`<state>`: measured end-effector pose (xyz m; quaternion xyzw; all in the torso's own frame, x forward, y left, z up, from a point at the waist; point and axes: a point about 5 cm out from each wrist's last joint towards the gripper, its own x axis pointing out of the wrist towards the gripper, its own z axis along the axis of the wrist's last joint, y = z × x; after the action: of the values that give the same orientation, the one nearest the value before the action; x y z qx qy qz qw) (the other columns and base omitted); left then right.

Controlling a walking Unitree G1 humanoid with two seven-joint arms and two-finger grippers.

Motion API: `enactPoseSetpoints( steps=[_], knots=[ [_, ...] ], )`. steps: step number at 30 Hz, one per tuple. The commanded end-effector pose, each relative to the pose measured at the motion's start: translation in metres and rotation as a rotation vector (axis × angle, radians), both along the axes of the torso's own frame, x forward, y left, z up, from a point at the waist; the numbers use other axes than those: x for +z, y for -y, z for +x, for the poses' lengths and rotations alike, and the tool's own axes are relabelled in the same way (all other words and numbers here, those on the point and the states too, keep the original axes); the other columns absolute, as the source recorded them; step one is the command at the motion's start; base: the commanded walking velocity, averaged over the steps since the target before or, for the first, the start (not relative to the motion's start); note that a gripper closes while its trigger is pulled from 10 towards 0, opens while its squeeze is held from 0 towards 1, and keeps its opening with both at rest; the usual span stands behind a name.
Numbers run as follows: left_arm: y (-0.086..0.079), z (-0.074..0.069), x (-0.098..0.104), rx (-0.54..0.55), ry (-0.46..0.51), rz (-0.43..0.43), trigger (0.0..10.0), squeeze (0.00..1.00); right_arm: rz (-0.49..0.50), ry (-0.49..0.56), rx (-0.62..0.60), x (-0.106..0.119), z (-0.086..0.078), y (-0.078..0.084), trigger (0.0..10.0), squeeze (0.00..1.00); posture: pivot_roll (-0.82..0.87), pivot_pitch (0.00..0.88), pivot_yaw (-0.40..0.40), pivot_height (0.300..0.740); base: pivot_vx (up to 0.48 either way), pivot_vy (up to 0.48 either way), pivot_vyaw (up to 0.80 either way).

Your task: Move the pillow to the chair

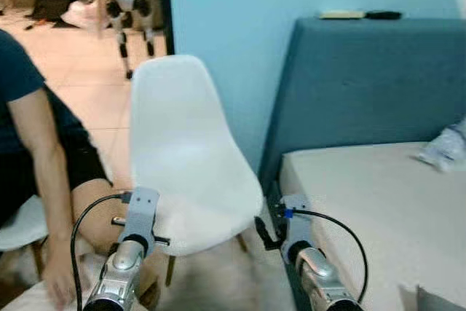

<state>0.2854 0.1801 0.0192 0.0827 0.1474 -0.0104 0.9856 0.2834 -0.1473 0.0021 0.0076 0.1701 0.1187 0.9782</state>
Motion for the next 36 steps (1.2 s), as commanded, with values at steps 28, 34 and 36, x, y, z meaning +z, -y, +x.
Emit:
enactPoseSetpoints(
  steps=[28,34,36],
  knots=[
    [-0.018,-0.028,-0.041,0.190,-0.284,-0.062,10.0,0.00,-0.091,-0.098,-0.021,-0.012,-0.005,0.008,10.0,0.00,0.00,0.043,-0.086,0.740,0.000,0.000,-0.80],
    [-0.015,-0.029,-0.041,0.193,-0.255,-0.037,10.0,0.00,-0.110,-0.110,0.002,-0.013,-0.005,0.010,10.0,0.00,0.00,0.047,-0.105,0.740,0.000,0.000,-0.80],
    [-0.010,-0.030,-0.041,0.169,-0.231,-0.035,10.0,0.00,-0.124,-0.120,0.020,-0.015,-0.008,0.009,10.0,0.00,-0.01,0.057,-0.110,0.740,0.000,0.000,-0.80]
  ],
)
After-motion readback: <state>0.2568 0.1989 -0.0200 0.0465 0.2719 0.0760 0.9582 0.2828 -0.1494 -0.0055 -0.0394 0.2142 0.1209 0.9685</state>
